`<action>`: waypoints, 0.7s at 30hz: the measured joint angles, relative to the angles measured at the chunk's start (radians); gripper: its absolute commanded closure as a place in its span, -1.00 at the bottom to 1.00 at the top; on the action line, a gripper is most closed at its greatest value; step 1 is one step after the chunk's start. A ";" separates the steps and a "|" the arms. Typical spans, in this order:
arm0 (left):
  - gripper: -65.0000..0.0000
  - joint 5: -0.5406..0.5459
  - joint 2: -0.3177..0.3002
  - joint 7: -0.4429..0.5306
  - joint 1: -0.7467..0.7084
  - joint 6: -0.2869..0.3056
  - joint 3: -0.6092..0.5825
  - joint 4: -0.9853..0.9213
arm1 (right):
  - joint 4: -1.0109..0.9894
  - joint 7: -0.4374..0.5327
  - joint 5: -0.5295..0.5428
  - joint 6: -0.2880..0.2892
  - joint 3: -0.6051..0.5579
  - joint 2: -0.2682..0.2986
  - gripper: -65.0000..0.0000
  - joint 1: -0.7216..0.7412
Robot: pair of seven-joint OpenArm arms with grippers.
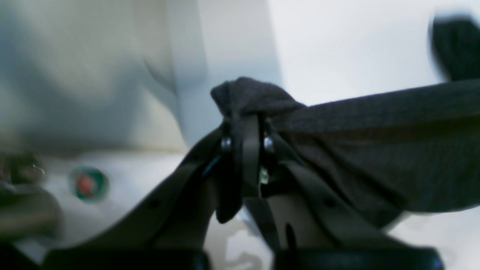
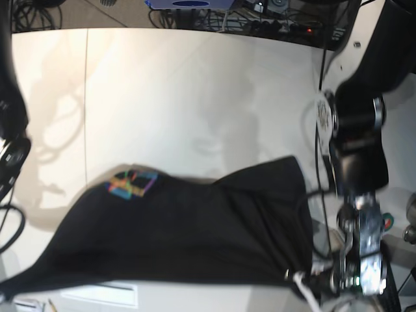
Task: Layout the t-shirt on the table in an organized manner, then fold the t-shirt properly
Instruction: 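Lift the shirt with both grippers, flip it and lay it flat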
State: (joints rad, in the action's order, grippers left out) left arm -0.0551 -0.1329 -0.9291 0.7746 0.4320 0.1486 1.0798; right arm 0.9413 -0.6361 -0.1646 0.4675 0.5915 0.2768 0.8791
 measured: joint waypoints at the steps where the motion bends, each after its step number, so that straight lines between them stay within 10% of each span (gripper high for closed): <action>1: 1.00 0.012 0.008 -0.002 0.057 0.000 -0.014 -0.018 | 0.001 0.003 0.002 0.001 0.000 0.010 1.00 0.047; 10: 1.00 0.024 0.071 -0.091 0.299 0.000 0.044 0.210 | 0.348 -0.039 0.014 0.000 -0.112 0.130 1.00 0.149; 21: 1.00 0.016 0.034 -0.133 -0.343 -0.006 0.038 0.678 | 0.920 -0.184 0.019 -0.002 -0.052 -0.051 1.00 -0.617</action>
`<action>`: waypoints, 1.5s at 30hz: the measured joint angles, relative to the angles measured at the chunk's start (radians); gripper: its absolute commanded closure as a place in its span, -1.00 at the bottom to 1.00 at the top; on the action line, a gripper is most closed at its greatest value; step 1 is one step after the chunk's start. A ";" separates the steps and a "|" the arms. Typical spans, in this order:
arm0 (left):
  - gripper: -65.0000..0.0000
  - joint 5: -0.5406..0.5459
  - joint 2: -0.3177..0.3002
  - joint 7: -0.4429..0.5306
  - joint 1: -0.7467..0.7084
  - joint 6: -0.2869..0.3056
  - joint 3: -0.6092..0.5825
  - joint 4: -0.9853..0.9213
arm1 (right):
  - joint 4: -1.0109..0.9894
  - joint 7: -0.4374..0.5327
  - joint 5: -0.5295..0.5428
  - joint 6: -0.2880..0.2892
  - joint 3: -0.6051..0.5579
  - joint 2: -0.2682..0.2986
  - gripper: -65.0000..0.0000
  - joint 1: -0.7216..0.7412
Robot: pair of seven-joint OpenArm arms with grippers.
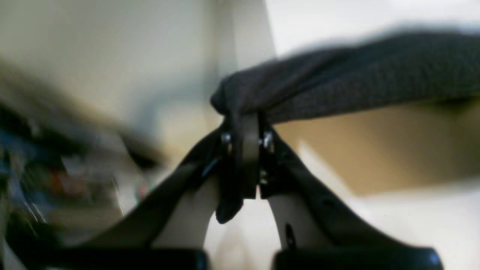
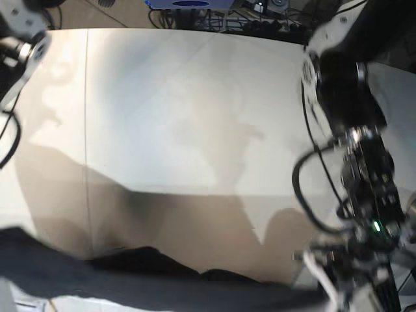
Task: Layout the t-shirt on the table in an organized manner, then fold the t-shirt properly
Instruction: 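Lift the shirt with both grippers, flip it and lay it flat, then release and regrasp the shirt corner with the left gripper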
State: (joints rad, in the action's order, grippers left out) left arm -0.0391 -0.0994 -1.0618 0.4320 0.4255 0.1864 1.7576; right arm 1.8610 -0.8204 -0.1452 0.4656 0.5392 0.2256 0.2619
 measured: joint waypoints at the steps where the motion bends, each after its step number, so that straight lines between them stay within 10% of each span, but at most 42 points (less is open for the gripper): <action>1: 1.00 -0.003 0.000 0.005 -0.063 -0.001 0.001 -0.020 | -0.035 0.000 -0.002 0.003 0.014 -0.029 1.00 -0.045; 9: 1.00 -0.006 0.011 0.248 -0.345 -0.002 -0.003 -0.293 | -0.461 0.300 -0.013 0.003 0.148 -0.114 1.00 -0.224; 27: 1.00 -0.005 0.005 0.330 -0.476 0.000 0.010 -0.389 | -0.604 0.319 -0.011 -0.001 0.266 -0.163 1.00 -0.290; 29: 1.00 -0.005 0.005 0.330 -0.485 0.000 0.010 -0.389 | -0.590 0.293 -0.011 -0.001 0.266 -0.172 0.73 -0.310; 34: -0.25 0.005 0.023 0.328 -0.524 0.000 0.148 -0.386 | -0.492 0.283 -0.013 -0.002 0.272 -0.215 0.49 -0.363; 38: -0.86 -0.008 0.035 0.323 -0.586 -0.007 0.282 -0.302 | -0.397 0.285 -0.011 0.002 0.265 -0.257 0.46 -0.409; 45: -0.67 0.332 0.033 0.319 -0.725 -0.011 0.404 -0.089 | -0.198 0.277 0.214 -0.003 0.273 -0.269 0.48 -0.497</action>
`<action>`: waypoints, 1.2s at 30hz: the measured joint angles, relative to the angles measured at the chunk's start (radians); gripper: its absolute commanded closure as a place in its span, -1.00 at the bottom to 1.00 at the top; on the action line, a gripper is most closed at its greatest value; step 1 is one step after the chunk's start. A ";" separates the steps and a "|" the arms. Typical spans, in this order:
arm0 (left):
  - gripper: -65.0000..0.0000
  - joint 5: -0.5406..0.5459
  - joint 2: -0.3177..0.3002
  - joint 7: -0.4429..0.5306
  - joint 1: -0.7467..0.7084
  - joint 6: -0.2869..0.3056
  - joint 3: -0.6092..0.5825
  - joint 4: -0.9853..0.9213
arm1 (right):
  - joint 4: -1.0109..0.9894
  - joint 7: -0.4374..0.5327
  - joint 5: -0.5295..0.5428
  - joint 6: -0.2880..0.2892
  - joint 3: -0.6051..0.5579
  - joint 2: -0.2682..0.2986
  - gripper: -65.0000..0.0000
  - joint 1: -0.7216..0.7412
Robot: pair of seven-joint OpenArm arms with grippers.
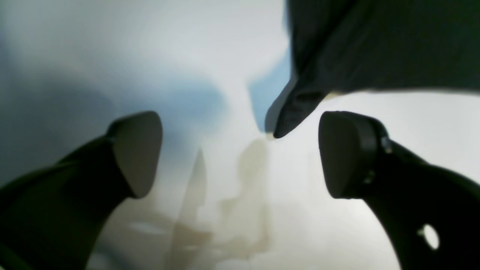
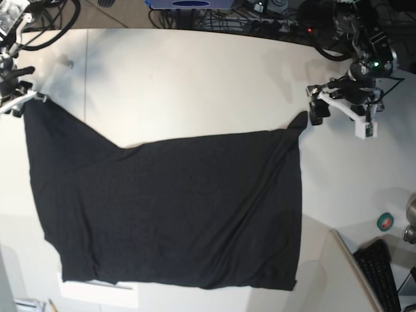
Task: Layout the t-shirt on the table in an organized manner, then fold the t-shirt properly
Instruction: 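Release and regrasp the shirt corner with the left gripper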
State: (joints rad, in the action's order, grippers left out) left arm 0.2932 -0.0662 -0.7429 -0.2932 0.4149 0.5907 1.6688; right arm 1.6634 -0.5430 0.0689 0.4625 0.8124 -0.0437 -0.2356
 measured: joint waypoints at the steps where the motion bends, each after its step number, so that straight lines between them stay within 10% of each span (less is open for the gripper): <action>1: -0.48 0.041 -0.018 -0.011 -0.005 0.005 0.000 0.002 | 0.005 0.001 0.038 0.002 -0.002 0.008 0.48 -0.001; 6: 1.00 -0.003 -0.102 0.010 0.191 0.008 -0.104 -0.150 | -0.022 0.002 0.067 -0.009 -0.135 0.071 0.77 0.026; 15: 1.00 -0.218 -0.101 0.019 0.561 0.007 -0.354 -0.675 | -0.089 0.001 0.081 0.002 -0.530 0.107 1.00 0.066; 22: 1.00 -0.323 -0.103 0.197 0.607 -0.067 -0.373 -0.825 | -0.095 -0.002 0.074 -0.001 -0.541 0.104 1.00 0.060; 36: 1.00 -0.369 -0.198 0.205 0.729 -0.102 -0.377 -0.784 | -0.095 -0.005 0.074 -0.005 -0.477 0.125 1.00 0.035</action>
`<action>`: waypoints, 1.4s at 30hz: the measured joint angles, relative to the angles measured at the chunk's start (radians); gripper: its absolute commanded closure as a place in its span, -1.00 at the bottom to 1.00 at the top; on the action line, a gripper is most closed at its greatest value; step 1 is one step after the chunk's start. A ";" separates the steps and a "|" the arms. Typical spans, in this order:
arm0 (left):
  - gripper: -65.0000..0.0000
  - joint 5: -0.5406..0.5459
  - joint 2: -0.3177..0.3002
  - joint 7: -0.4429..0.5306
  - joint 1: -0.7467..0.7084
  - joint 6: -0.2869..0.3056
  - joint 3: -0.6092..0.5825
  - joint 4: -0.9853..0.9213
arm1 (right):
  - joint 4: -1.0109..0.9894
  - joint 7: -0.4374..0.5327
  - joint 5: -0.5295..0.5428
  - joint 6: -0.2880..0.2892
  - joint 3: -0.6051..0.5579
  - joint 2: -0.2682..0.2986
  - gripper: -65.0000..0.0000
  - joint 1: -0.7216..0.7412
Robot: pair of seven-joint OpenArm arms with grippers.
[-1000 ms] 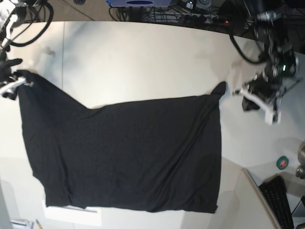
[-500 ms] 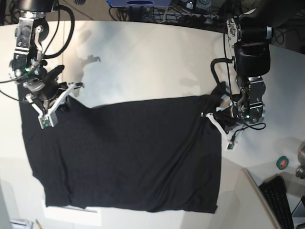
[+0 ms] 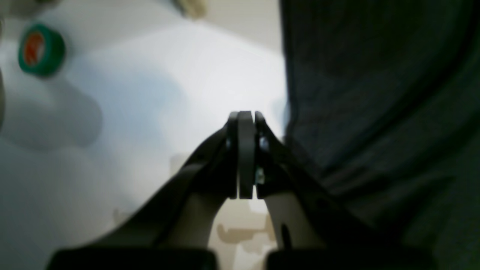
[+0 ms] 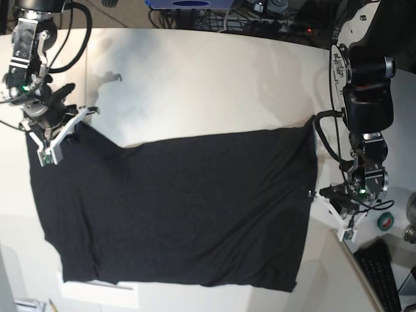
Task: Layout the t-shirt on the table in an organized manner, then fold the t-shirt properly
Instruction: 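Release and regrasp the shirt corner with the left gripper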
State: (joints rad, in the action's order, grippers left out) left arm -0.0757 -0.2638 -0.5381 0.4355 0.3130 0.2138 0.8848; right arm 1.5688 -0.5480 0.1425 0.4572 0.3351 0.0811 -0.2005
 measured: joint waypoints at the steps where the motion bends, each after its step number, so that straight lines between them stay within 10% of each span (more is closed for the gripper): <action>1: 1.00 0.005 0.005 -0.001 -0.025 0.004 0.000 0.040 | 0.000 0.002 0.001 0.001 0.013 -0.001 1.00 0.002; 5: 1.00 0.029 0.013 -0.131 -0.174 -0.001 -0.006 0.216 | 0.000 0.005 0.001 0.004 0.088 -0.001 1.00 0.007; 16: 1.00 0.073 0.034 -0.121 -0.360 -0.002 -0.006 0.249 | 0.000 0.003 0.000 0.007 0.100 0.013 1.00 0.008; 24: 1.00 0.072 0.024 -0.054 -0.280 -0.002 -0.006 0.130 | 0.000 0.002 0.000 0.007 0.100 0.009 1.00 0.008; 42: 1.00 0.071 0.081 -0.219 -0.198 0.004 -0.028 0.146 | 0.000 0.002 0.000 0.007 0.101 0.013 1.00 0.006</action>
State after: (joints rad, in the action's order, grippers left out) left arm -0.0048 -0.1829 -0.7567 0.2371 0.3168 0.1856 1.0309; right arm 1.5684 -0.5465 0.1425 0.4641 0.4366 0.0937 -0.1940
